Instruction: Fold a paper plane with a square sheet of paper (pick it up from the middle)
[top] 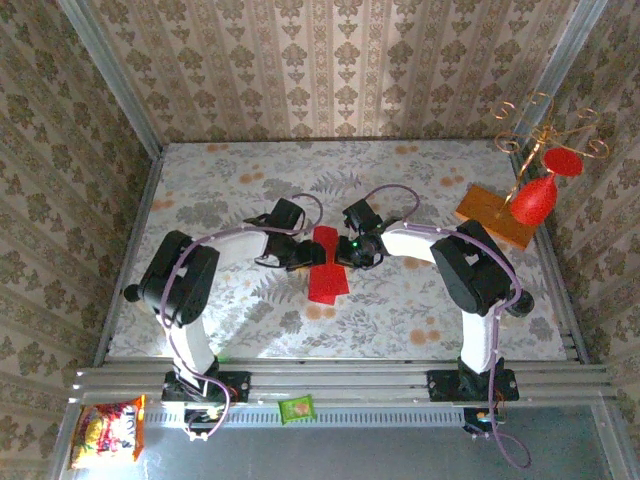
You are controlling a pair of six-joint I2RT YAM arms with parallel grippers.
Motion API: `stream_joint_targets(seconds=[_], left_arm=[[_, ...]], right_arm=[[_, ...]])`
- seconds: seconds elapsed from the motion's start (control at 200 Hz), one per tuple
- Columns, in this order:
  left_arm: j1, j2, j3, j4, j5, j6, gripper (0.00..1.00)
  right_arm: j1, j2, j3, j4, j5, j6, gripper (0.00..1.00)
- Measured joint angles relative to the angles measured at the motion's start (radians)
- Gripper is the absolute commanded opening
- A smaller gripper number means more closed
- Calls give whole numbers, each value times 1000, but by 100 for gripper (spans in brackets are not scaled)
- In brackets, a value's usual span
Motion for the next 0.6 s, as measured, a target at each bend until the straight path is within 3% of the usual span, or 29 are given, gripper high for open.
stream_joint_targets(seconds=[0.37,0.595], left_arm=[[-3,-78,-102,130,-5,-181,64],[-11,-36,-97,139,-7,-208,50]], right_arm=[[0,0,-12,31,-20,44,12],[0,-16,-35,37,-35,60,14]])
